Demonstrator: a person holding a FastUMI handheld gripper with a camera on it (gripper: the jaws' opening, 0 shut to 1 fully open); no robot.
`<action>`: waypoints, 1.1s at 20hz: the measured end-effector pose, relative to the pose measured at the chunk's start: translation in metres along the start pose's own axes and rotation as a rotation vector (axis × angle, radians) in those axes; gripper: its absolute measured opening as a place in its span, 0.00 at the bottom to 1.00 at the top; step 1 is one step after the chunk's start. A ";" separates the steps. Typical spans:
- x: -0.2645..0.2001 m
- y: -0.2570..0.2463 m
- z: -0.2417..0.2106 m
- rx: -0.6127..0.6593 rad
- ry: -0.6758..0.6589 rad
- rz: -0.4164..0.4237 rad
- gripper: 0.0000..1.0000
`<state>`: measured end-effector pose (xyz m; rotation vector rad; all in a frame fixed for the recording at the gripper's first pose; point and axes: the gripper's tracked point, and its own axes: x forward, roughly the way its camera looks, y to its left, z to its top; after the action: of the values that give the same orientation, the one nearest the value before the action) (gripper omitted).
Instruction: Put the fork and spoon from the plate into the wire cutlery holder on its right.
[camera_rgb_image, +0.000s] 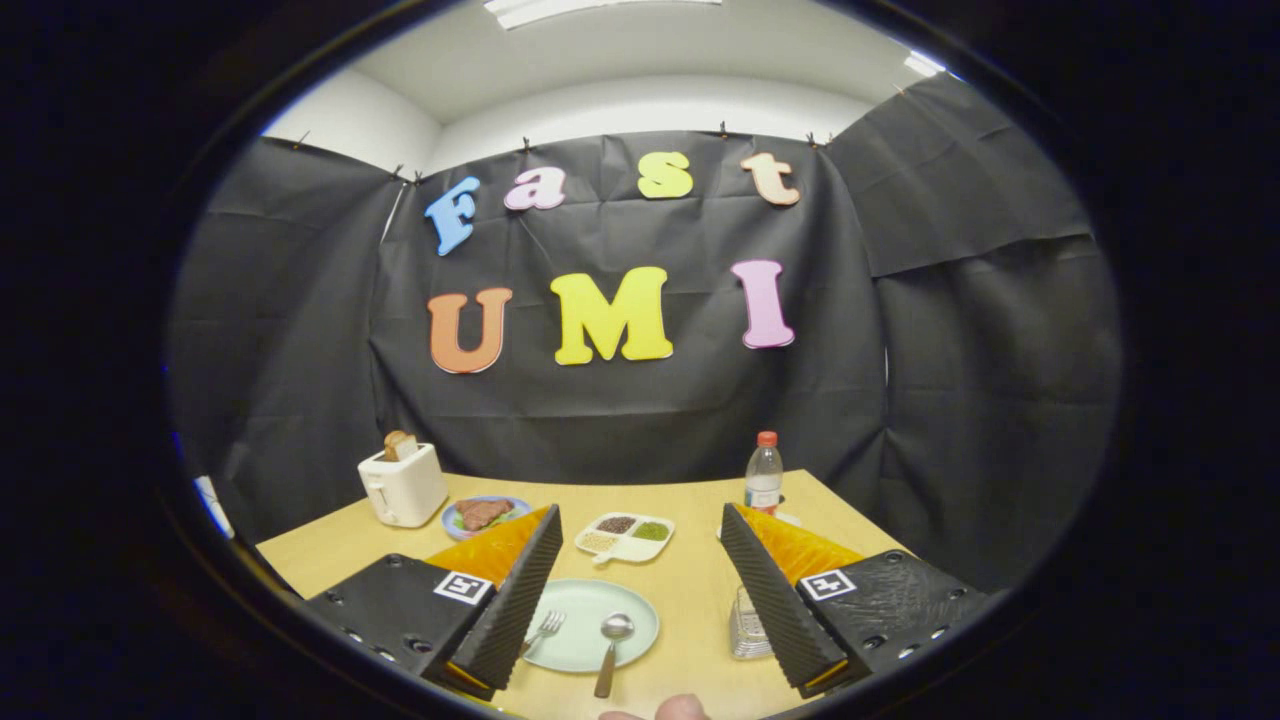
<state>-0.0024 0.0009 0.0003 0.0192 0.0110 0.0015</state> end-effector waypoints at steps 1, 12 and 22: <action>-0.001 0.001 0.002 -0.001 -0.004 0.001 0.96; -0.002 0.003 -0.003 0.017 0.028 0.012 0.96; 0.011 0.007 -0.008 -0.101 0.145 0.027 0.95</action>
<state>0.0089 0.0081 -0.0073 -0.0819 0.1558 0.0303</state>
